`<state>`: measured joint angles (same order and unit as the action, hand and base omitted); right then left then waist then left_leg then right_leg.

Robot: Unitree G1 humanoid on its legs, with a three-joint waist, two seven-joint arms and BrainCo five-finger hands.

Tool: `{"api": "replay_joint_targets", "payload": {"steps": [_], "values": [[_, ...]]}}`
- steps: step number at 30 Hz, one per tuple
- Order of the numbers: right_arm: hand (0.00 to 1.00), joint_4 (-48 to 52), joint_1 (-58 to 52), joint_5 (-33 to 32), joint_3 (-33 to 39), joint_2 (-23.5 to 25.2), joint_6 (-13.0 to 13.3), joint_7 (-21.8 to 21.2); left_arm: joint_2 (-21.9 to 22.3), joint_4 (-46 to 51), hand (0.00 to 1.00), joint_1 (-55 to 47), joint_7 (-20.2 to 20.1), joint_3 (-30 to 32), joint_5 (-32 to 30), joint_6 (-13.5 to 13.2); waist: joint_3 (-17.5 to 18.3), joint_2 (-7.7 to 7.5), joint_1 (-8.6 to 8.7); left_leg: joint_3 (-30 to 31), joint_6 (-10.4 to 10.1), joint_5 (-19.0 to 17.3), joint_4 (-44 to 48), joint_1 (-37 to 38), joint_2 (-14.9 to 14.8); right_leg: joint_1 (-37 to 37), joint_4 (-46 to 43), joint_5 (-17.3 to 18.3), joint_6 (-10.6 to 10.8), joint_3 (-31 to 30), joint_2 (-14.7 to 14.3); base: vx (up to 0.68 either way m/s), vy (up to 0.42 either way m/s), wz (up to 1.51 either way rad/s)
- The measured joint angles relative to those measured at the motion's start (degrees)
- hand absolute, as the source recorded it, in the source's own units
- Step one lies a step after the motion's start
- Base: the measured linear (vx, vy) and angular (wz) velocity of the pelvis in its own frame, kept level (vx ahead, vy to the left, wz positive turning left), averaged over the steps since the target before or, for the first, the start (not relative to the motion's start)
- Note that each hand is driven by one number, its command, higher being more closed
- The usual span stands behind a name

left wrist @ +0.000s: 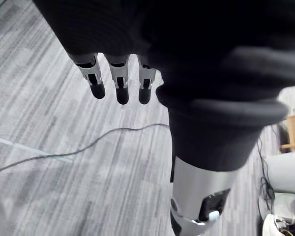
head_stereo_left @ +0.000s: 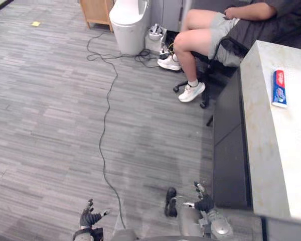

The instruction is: Organize washtable

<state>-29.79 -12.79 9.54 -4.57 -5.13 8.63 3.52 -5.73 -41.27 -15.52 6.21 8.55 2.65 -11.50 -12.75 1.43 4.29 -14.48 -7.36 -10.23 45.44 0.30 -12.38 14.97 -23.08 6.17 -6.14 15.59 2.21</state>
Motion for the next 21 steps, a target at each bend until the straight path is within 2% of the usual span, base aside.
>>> {"api": "replay_joint_targets", "payload": {"steps": [1, 2, 4, 5, 8, 10, 11, 12, 13, 14, 15, 16, 17, 18, 19, 20, 21], "values": [[0.0, 0.13, -0.09, -0.02, 0.16, 0.26, -0.05, 0.07, 0.56, 0.9, 0.0, -0.01, -0.02, -0.02, -0.01, -0.03, -0.06, 0.27, -0.22, -0.78, 0.87, -0.74, 5.85, -1.47, -2.01, -2.53, 0.7, 1.15, -0.31, -1.47, -1.27, 0.62, -0.193, -1.03], [0.0, 0.25, -0.27, -0.14, 0.53, 0.76, -0.14, 0.13, 0.78, 1.95, 0.0, 0.63, -0.03, -0.04, 0.0, -0.09, -0.25, -0.09, -0.18, -2.2, 1.88, -2.0, 9.91, -2.69, -3.34, -6.12, 1.85, 2.26, -0.69, -3.37, -2.08, 0.59, -0.164, -0.85], [0.0, 1.97, -1.17, -0.5, 0.81, 1.44, -0.12, 0.21, 0.9, 4.53, 0.0, 0.85, -0.06, -0.17, 0.0, -0.47, -0.77, -1.34, -0.32, -3.6, 3.63, -3.54, 10.2, -6.03, -3.38, -12.27, 4.88, 4.8, -0.87, -7.61, -2.5, 0.57, -0.139, -0.86], [0.0, 2.18, -1.32, -0.48, 1.03, 1.4, -0.12, 0.25, 0.91, 4.97, 0.0, 0.76, -0.05, -0.16, 0.01, -0.48, -0.73, -1.38, -0.44, -3.83, 3.77, -3.63, 9.26, -7.3, -3.32, -13.3, 5.25, 5.65, -0.97, -8.85, -2.65, 0.44, -0.04, -0.94], [0.0, 2.56, -2.27, -0.45, 2.85, 1.12, -0.34, 0.72, 1.09, 5.41, 0.0, 0.24, -0.09, -0.62, 0.01, -0.24, -0.57, -1.61, -2.21, -1.17, 4.1, -3.83, -2.11, -13.94, 0.19, -17.46, 6.48, 8.59, -0.58, -15.72, -2.99, 0.47, 0.07, -1.19], [0.0, 4.15, -2.93, -0.45, 2.93, 0.93, -0.44, 1.22, 1.12, 7.16, 0.0, -1.02, -0.1, -1.72, 0.0, -0.23, -0.45, -1.86, -2.53, 5.41, 2.72, -2.97, -13.36, -16.77, 4.97, -19.43, 6.83, 10.41, 0.69, -19.78, -2.24, 0.53, 0.22, -1.12], [0.0, 4.65, -3.79, -0.45, 2.98, 0.88, -0.44, 1.3, 1.46, 7.97, 0.0, -1.83, -0.03, -2.05, 0.01, -0.22, -0.06, -2.1, -2.85, 10.76, 1.15, -1.99, -18.84, -17.96, 7.52, -20.17, 6.71, 11.64, 1.99, -23.49, -1.95, 0.61, 0.316, -1.67], [0.0, 5.22, -4.06, -0.45, 2.96, 0.77, -0.43, 1.31, 1.88, 8.92, 0.0, -2.31, 0.17, -2.39, 0.01, -0.22, 0.31, -1.98, -4.33, 14.97, 0.13, -0.93, -22.39, -18.69, 8.26, -20.65, 6.76, 12.91, 3.33, -27.3, -2.05, 0.56, 0.342, -2.32], [0.0, 6.09, -4.95, -0.45, 2.96, 0.52, -0.42, 1.21, 2.41, 9.74, 0.0, -3.17, 0.18, -3.14, -0.06, -0.3, 1.92, -1.13, -5.38, 17.25, -0.03, 1.27, -23.53, -18.81, 8.06, -20.83, 5.56, 15.01, 5.04, -31.07, -2.51, 0.58, 0.384, -2.11], [0.0, 6.14, -5.2, -0.45, 2.96, 0.21, -0.42, 1.2, 2.47, 9.75, 0.0, -3.38, 0.16, -3.56, -0.09, -0.32, 2.8, -0.92, -5.23, 17.1, 0.43, 4.93, -22.37, -18.62, 7.63, -20.75, 4.59, 15.72, 5.98, -31.99, -2.54, 0.59, 0.403, -1.84], [0.0, 6.25, -5.63, -0.43, 2.87, 1.6, -0.69, 1.23, 2.04, 9.71, 0.0, -3.3, 0.09, -3.91, -0.29, -0.06, 3.97, -3.39, -4.77, 13.34, 2.63, 2.22, -19.16, -18.13, 7.48, -19.47, 1.05, 16.14, 7.55, -31.67, -1.13, 0.46, 0.317, -1.31], [0.0, 6.63, -6.15, -0.4, 2.56, 2.68, -0.55, 1.13, 1.29, 10.4, 0.0, -2.92, 0.06, -3.89, -0.89, -0.12, 4.89, -4.99, -4.43, 10.63, 3.61, 0.86, -18.88, -17.26, 7.31, -17.12, -2.11, 15.55, 8.91, -30.27, 0.07, 0.51, 0.334, -1.61], [0.0, 6.47, -6.08, -0.4, 2.34, 4.05, -0.52, 1.12, 0.21, 11.15, 0.0, -2.36, 0.06, -3.87, -1.16, -0.19, 5.3, -6.23, -4.4, 6.71, 4.87, -0.52, -19.39, -15.09, 6.52, -13.94, -6.92, 14.35, 11.9, -27.14, 1.79, 0.43, 0.3, -1.76], [0.0, 5.91, -5.19, -0.42, 2.35, 4.83, -0.5, 1.1, -0.76, 11.27, 0.0, -1.58, 0.1, -3.95, -1.14, -0.15, 5.51, -6.95, -4.45, 2.53, 5.55, -1.1, -21.33, -11.36, 5.95, -11.44, -9.73, 14.28, 12.65, -19.69, 4.36, 0.44, 0.346, -1.89], [0.0, 4.96, -4.14, -0.42, 2.36, 4.83, -0.46, 1.04, -1.12, 11.28, 0.0, -1.27, 0.07, -3.94, -1.14, -0.17, 5.39, -6.75, -4.42, -0.05, 5.56, -1.11, -23.18, -8.52, 5.51, -10.68, -9.81, 14.33, 12.48, -13.39, 6.03, 0.31, 0.282, -1.91], [0.0, 2.95, -2.27, -0.4, 2.37, 4.63, -0.24, 1.02, -1.54, 11.21, 0.0, -1.09, 0.01, -3.7, -1.14, -0.21, 5.25, -5.7, -4.22, -3.17, 5.57, -1.1, -25.61, -4.78, 4.52, -10.35, -8.6, 14.23, 12.29, -6.39, 6.8, 0.23, 0.271, -1.93], [0.0, 0.28, -0.1, -0.31, 2.39, 4.58, -0.17, 0.97, -2.11, 10.77, 0.0, -0.72, -0.01, -2.76, -1.14, -0.28, 5.32, -4.59, -3.62, -7.11, 5.59, -1.09, -28.24, -1.36, 3.72, -9.17, -6.95, 13.85, 11.69, 1.1, 6.33, 0.19, 0.242, -1.97]]}}
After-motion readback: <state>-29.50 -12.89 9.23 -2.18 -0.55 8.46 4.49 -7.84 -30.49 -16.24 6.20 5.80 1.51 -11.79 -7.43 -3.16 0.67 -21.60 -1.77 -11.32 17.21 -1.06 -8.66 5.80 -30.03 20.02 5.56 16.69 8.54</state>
